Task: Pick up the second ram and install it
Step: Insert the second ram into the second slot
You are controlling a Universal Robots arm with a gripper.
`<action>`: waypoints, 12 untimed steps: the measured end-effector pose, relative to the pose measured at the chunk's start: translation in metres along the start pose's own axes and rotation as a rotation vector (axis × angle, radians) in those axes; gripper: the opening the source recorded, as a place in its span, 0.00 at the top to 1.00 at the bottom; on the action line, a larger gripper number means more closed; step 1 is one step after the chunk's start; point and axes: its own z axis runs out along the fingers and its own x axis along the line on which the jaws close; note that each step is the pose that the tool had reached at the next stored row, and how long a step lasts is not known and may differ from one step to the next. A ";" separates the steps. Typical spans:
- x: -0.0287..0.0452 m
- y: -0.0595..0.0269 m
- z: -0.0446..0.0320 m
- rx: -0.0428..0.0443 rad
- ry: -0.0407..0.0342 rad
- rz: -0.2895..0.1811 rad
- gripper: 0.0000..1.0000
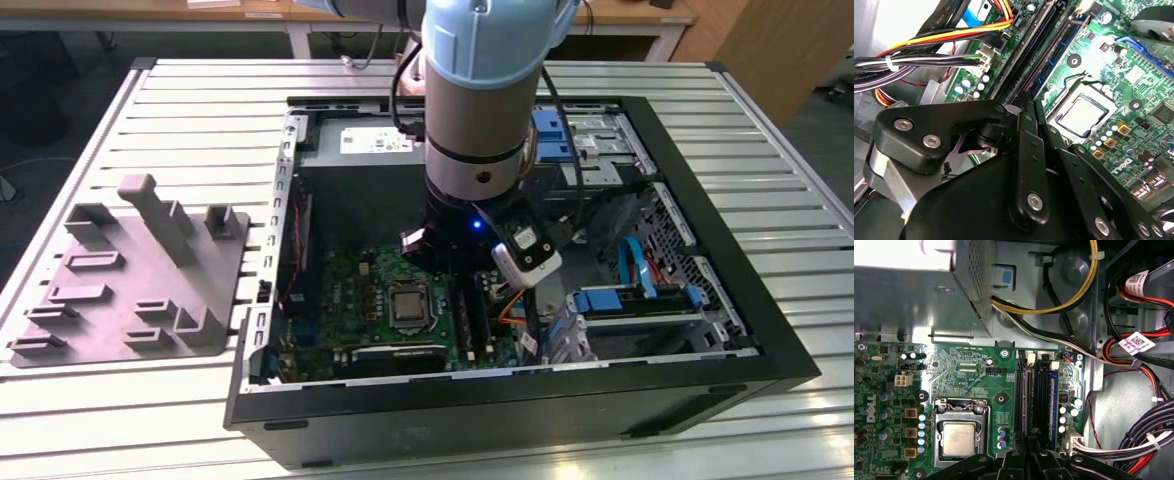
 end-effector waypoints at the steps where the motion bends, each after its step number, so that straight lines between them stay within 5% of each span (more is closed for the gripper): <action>1: 0.0000 0.0000 -0.0001 -0.0002 -0.0001 0.000 0.87; 12: -0.0003 -0.0003 -0.0019 0.0016 0.0000 0.030 0.87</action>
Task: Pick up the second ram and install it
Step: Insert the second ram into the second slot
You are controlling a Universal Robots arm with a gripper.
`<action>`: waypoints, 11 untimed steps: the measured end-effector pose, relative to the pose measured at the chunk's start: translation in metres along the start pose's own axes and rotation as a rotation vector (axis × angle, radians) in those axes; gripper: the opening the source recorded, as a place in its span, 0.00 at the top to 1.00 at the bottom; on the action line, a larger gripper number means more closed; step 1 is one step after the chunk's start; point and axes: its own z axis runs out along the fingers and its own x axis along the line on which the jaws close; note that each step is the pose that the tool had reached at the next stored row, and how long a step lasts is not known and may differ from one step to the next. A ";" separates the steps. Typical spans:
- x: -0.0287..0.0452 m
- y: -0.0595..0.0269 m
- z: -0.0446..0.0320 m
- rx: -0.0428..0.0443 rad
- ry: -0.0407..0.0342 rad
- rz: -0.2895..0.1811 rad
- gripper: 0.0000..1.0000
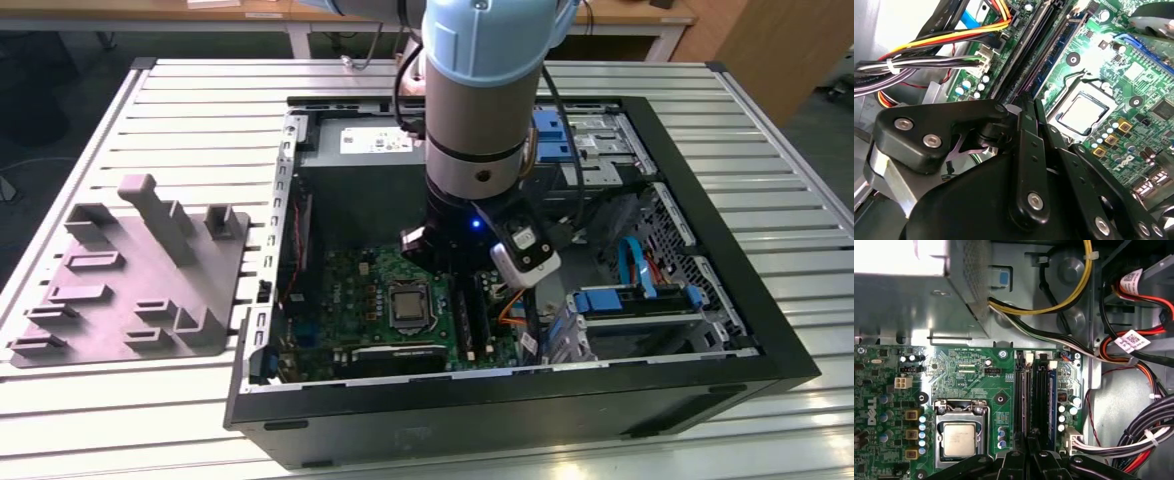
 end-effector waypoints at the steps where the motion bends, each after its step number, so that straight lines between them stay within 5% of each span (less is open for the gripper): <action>1: 0.0000 -0.0001 0.0001 0.0003 0.0000 0.007 0.87; 11: -0.0013 -0.0005 0.0004 0.0029 -0.0002 0.060 0.87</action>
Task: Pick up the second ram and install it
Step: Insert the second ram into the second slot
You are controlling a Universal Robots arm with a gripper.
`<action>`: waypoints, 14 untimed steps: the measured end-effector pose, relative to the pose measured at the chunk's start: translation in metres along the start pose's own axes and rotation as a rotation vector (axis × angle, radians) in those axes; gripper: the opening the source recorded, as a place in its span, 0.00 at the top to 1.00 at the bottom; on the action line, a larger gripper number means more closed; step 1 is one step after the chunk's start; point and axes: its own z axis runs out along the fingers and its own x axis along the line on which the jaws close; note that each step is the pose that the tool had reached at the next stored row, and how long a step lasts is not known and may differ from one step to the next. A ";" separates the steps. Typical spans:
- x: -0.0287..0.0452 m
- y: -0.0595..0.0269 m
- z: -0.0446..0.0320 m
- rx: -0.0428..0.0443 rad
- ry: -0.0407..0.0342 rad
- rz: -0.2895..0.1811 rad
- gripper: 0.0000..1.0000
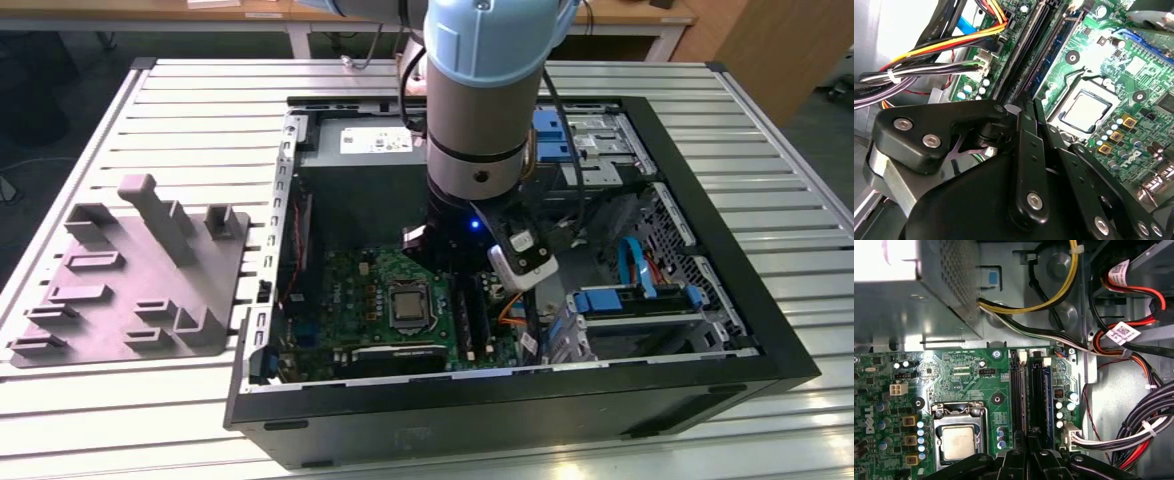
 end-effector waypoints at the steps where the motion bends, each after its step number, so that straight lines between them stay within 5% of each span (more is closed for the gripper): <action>1: -0.0002 0.0000 0.0000 0.0002 0.0000 0.003 0.87; 14: -0.0007 -0.0002 0.0026 0.0009 0.0000 0.013 0.87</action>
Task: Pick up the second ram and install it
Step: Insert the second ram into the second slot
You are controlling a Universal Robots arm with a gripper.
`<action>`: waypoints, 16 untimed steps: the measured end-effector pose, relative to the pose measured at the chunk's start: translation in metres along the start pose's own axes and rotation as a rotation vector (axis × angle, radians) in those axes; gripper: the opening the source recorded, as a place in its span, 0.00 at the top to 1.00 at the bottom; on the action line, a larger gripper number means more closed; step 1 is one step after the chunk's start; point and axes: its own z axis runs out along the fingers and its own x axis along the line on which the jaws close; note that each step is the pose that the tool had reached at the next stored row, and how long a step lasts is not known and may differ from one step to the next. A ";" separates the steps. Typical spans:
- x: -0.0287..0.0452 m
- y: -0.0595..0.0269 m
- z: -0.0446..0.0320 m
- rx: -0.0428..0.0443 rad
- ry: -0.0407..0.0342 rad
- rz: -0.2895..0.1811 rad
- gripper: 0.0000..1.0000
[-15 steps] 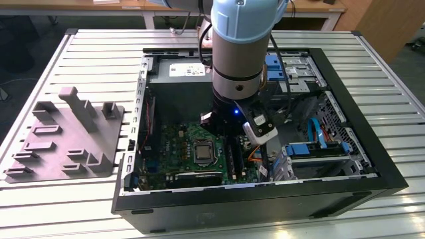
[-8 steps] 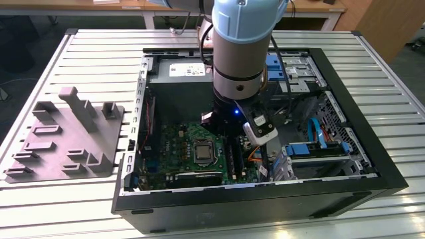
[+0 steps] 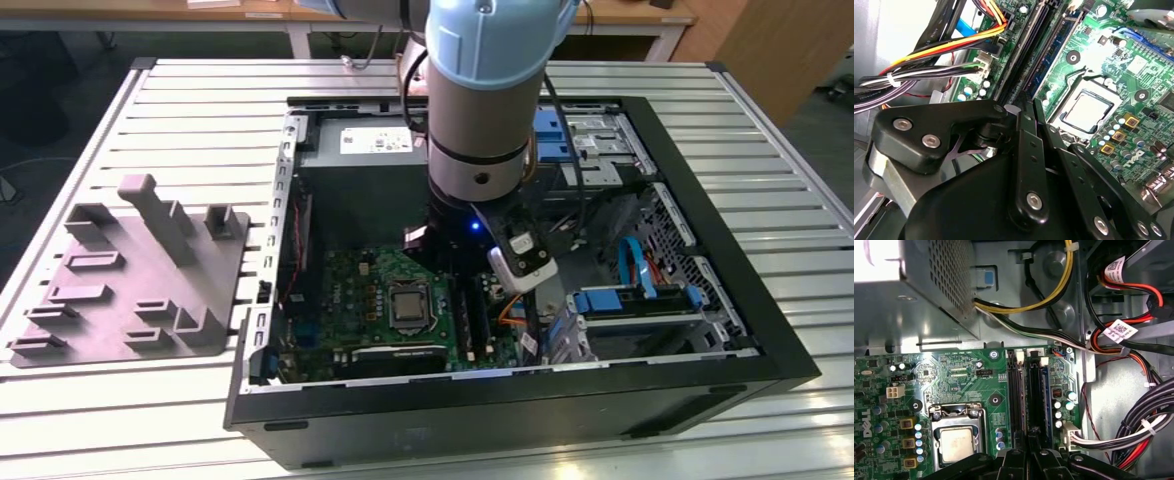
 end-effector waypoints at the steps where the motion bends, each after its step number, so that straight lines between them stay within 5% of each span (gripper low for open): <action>1: 0.0001 0.0000 0.0006 0.0001 0.0000 0.000 0.87; 16: 0.0005 0.0001 -0.0014 -0.0004 -0.0039 -0.001 0.87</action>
